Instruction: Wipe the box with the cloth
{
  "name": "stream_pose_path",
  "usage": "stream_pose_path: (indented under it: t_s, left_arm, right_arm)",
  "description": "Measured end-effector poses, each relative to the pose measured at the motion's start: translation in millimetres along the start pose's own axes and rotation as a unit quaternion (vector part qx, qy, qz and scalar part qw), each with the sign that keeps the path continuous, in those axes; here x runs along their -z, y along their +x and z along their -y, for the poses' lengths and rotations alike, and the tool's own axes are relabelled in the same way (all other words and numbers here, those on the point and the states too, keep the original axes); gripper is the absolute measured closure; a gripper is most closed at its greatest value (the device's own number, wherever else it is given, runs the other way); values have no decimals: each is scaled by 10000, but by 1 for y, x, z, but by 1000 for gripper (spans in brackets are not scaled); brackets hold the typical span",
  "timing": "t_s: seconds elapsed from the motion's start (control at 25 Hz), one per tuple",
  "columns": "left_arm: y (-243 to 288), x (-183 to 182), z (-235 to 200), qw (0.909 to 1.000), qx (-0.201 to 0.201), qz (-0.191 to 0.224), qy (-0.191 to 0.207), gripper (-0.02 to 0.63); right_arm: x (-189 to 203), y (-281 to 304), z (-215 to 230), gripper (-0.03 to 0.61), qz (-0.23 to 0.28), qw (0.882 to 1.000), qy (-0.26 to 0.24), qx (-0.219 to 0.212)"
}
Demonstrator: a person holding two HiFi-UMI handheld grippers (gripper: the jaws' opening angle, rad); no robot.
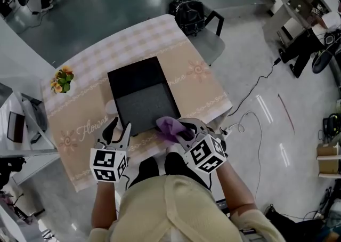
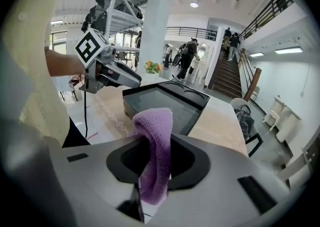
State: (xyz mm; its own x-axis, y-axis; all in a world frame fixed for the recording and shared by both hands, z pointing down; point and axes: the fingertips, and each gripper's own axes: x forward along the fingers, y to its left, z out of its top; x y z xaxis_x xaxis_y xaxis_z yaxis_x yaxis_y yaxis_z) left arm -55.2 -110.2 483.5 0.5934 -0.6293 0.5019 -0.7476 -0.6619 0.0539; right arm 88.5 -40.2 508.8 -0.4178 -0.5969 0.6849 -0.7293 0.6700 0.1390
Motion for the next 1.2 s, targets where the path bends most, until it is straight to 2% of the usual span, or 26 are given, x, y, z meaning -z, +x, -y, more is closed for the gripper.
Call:
stream_pose_path:
  t_s: [0.28, 0.52, 0.8, 1.04, 1.2]
  left_arm:
    - [2, -8, 20, 9994, 306, -39, 146, 442]
    - [1, -18, 38, 9980, 622, 8, 96, 442]
    - [-2, -28, 46, 9974, 718, 10, 15, 442]
    - [-5, -32, 49, 9946, 879, -149, -539, 459]
    - [-10, -39, 46, 9959, 770, -108, -472, 500]
  right_arm:
    - [8, -10, 12, 477, 36, 9975, 664, 254]
    - [14, -21, 24, 477, 24, 9928, 1126, 419]
    - [10, -30, 30, 477, 36, 9905, 1299, 455]
    - [-7, -41, 41, 477, 237, 9881, 1437, 502]
    - [-24, -48, 45, 477, 499, 9868, 1465, 468]
